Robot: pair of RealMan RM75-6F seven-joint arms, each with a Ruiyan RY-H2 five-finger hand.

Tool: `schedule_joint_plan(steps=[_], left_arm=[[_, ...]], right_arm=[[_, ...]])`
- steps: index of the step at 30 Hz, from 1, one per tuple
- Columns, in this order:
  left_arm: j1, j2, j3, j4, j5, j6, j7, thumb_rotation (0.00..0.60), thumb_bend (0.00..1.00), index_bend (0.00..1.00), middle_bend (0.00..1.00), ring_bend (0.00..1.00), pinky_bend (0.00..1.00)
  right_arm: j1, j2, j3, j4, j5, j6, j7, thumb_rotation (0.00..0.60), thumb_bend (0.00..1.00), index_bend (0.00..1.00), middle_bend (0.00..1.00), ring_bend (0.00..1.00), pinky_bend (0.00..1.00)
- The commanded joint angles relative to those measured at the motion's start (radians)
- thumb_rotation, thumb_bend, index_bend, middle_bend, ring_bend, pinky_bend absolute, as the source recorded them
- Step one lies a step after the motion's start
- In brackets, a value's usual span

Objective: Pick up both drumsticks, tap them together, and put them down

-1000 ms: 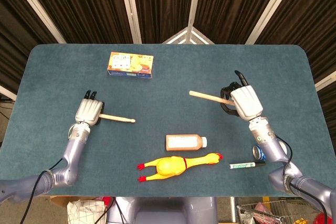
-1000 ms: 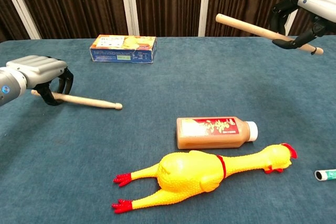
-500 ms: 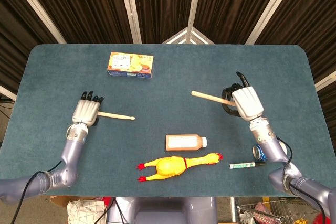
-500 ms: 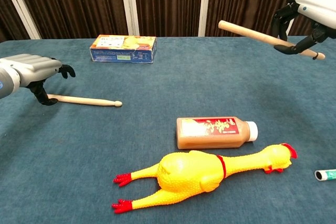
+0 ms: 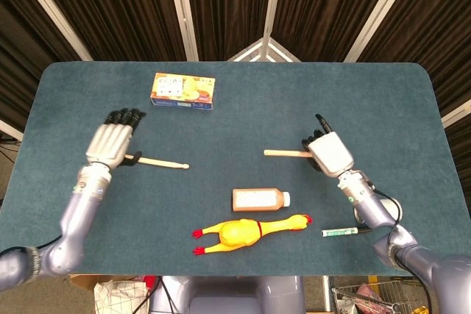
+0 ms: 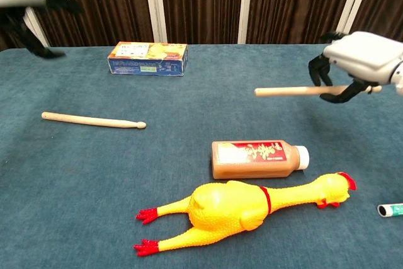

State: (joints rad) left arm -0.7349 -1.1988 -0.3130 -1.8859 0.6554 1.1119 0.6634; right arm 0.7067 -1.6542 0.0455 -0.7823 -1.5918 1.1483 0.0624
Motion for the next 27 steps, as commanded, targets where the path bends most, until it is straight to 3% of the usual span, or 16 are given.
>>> schedule_joint_plan(steps=[1,7,13,27], left_arm=[[0.043,0.090,-0.027,-0.063,0.051,0.015,-0.079,0.600,0.46,0.10,0.04,0.00,0.00],[0.090,0.168,-0.032,-0.073,0.114,-0.016,-0.217,0.600,0.46,0.10,0.04,0.00,0.00],[0.112,0.204,-0.019,-0.057,0.164,-0.049,-0.306,0.600,0.46,0.10,0.04,0.00,0.00],[0.085,0.205,0.018,-0.062,0.150,-0.059,-0.292,0.600,0.46,0.10,0.04,0.00,0.00]], right_arm=[[0.011,-0.044,-0.014,0.054,-0.007,-0.027,0.000,0.600,0.46,0.68,0.62,0.41,0.08],[0.015,-0.094,-0.015,0.104,0.004,-0.056,0.024,0.600,0.46,0.68,0.62,0.41,0.08],[0.013,-0.108,-0.006,0.086,0.036,-0.108,0.054,0.600,0.46,0.65,0.62,0.41,0.08],[-0.003,-0.067,0.048,-0.014,0.129,-0.162,-0.027,0.600,0.46,0.32,0.40,0.36,0.08]])
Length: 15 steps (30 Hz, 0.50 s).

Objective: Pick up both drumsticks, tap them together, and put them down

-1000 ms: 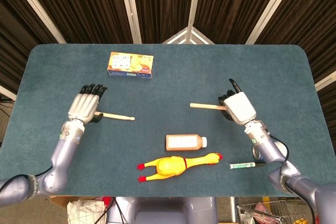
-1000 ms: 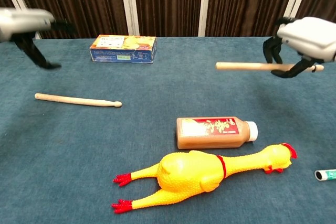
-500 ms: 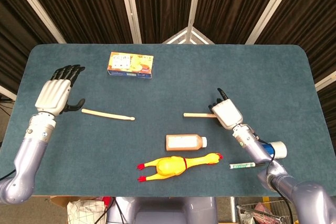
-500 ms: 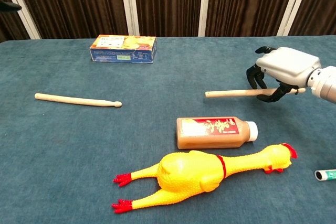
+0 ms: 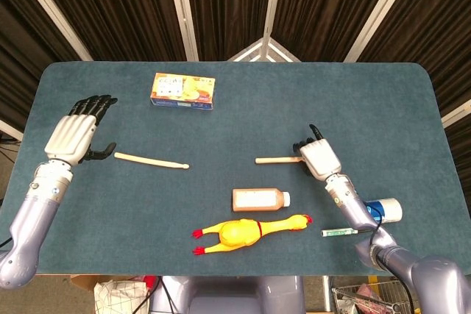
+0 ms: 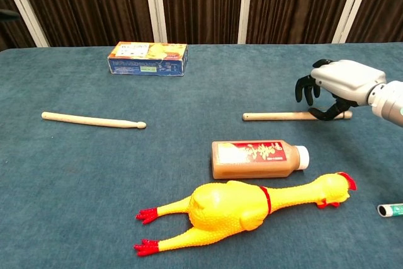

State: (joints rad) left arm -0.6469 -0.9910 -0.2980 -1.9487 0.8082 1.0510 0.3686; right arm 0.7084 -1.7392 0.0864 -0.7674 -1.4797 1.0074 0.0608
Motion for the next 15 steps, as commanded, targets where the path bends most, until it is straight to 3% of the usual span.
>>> schedule_joint_plan(steps=[1,5,9,12,15], left_arm=[[-0.006,-0.005,0.005,0.002,-0.004,0.004,0.005,0.600,0.46,0.10,0.04,0.00,0.00],[-0.013,-0.011,0.012,-0.001,0.002,0.013,0.011,0.600,0.46,0.10,0.03,0.00,0.00],[0.000,-0.004,0.026,-0.038,0.063,0.037,-0.001,0.600,0.43,0.10,0.03,0.00,0.00],[0.033,0.017,0.066,-0.084,0.153,0.070,0.013,0.600,0.33,0.09,0.03,0.00,0.00],[0.093,0.015,0.129,-0.124,0.242,0.181,0.097,0.600,0.32,0.09,0.03,0.00,0.00]], right_arm=[[-0.007,0.027,0.009,-0.044,0.024,-0.030,-0.039,0.600,0.46,0.30,0.38,0.35,0.08],[-0.013,0.061,0.026,-0.107,0.061,-0.052,-0.090,0.600,0.46,0.16,0.24,0.25,0.08],[-0.026,0.121,0.083,-0.234,0.127,-0.036,-0.130,0.600,0.38,0.10,0.16,0.20,0.08],[-0.053,0.185,0.127,-0.368,0.173,0.012,-0.155,0.600,0.33,0.06,0.11,0.15,0.07],[-0.096,0.275,0.146,-0.524,0.208,0.054,-0.185,0.600,0.31,0.04,0.09,0.13,0.06]])
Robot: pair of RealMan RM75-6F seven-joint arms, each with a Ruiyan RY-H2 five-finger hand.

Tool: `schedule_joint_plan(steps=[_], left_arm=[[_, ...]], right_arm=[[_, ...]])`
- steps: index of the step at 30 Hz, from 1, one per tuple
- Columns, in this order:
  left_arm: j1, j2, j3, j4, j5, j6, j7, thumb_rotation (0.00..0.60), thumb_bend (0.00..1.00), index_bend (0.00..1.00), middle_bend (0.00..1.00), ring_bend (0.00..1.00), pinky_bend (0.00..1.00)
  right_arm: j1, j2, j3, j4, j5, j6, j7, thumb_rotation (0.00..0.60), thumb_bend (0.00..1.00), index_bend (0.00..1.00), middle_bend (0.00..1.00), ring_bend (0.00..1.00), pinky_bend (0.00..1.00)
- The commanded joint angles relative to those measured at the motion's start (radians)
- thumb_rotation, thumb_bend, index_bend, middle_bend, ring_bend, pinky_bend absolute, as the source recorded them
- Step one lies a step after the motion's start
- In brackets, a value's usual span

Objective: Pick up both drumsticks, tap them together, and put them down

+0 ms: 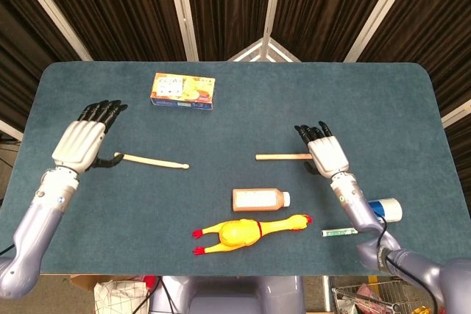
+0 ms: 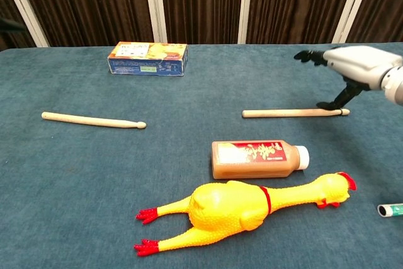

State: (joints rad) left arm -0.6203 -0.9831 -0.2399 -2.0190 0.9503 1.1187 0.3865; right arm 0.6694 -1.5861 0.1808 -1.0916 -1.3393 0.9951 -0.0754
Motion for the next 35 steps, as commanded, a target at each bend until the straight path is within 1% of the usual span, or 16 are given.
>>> schedule_joint_plan(steps=[1,2,4,5,7,10,12,15,18,24,28,31,35], left_arm=[[0.097,-0.005,0.097,-0.065,0.144,0.174,0.115,0.600,0.32,0.09,0.03,0.00,0.00],[0.122,-0.015,0.117,-0.069,0.174,0.217,0.137,0.600,0.32,0.09,0.03,0.00,0.00],[0.198,-0.055,0.176,-0.065,0.269,0.337,0.183,0.600,0.32,0.09,0.02,0.00,0.00],[0.225,-0.068,0.195,-0.056,0.297,0.374,0.190,0.600,0.32,0.09,0.02,0.00,0.00],[0.298,-0.112,0.244,-0.019,0.365,0.466,0.198,0.600,0.32,0.09,0.02,0.00,0.00],[0.380,-0.142,0.292,0.036,0.406,0.551,0.197,0.600,0.32,0.09,0.02,0.00,0.00],[0.418,-0.154,0.301,0.069,0.408,0.592,0.206,0.600,0.32,0.09,0.02,0.00,0.00],[0.460,-0.161,0.296,0.098,0.384,0.641,0.219,0.600,0.32,0.09,0.02,0.00,0.00],[0.504,-0.158,0.304,0.116,0.386,0.667,0.156,0.600,0.32,0.09,0.02,0.00,0.00],[0.577,-0.148,0.313,0.164,0.384,0.698,0.035,0.600,0.32,0.09,0.01,0.00,0.00],[0.597,-0.128,0.309,0.192,0.388,0.682,-0.038,0.600,0.32,0.09,0.01,0.00,0.00],[0.606,-0.107,0.311,0.195,0.412,0.671,-0.094,0.600,0.32,0.09,0.01,0.00,0.00],[0.618,-0.096,0.296,0.220,0.428,0.675,-0.135,0.600,0.32,0.09,0.01,0.00,0.00]], right_arm=[[-0.077,0.153,0.054,-0.258,0.077,0.087,-0.054,0.600,0.31,0.04,0.09,0.12,0.06],[-0.094,0.173,0.053,-0.297,0.080,0.106,-0.053,0.600,0.30,0.03,0.08,0.12,0.06],[-0.139,0.227,0.040,-0.388,0.076,0.153,-0.059,0.600,0.29,0.03,0.08,0.12,0.06],[-0.156,0.243,0.031,-0.414,0.068,0.173,-0.061,0.600,0.29,0.03,0.08,0.12,0.06],[-0.205,0.286,-0.005,-0.480,0.034,0.227,-0.064,0.600,0.29,0.03,0.08,0.12,0.06],[-0.273,0.328,-0.065,-0.525,-0.036,0.309,-0.072,0.600,0.29,0.03,0.08,0.12,0.06],[-0.311,0.349,-0.108,-0.532,-0.083,0.349,-0.077,0.600,0.29,0.03,0.08,0.12,0.05],[-0.351,0.372,-0.150,-0.528,-0.134,0.394,-0.087,0.600,0.29,0.03,0.08,0.12,0.05],[-0.394,0.400,-0.185,-0.535,-0.173,0.440,-0.086,0.600,0.29,0.03,0.08,0.11,0.04],[-0.442,0.459,-0.215,-0.567,-0.215,0.490,-0.078,0.600,0.29,0.03,0.07,0.10,0.04],[-0.473,0.490,-0.230,-0.580,-0.239,0.520,-0.062,0.600,0.29,0.03,0.07,0.09,0.04],[-0.482,0.505,-0.233,-0.579,-0.240,0.516,-0.054,0.600,0.29,0.02,0.06,0.09,0.04],[-0.496,0.507,-0.224,-0.584,-0.218,0.516,-0.028,0.600,0.29,0.01,0.06,0.09,0.04]])
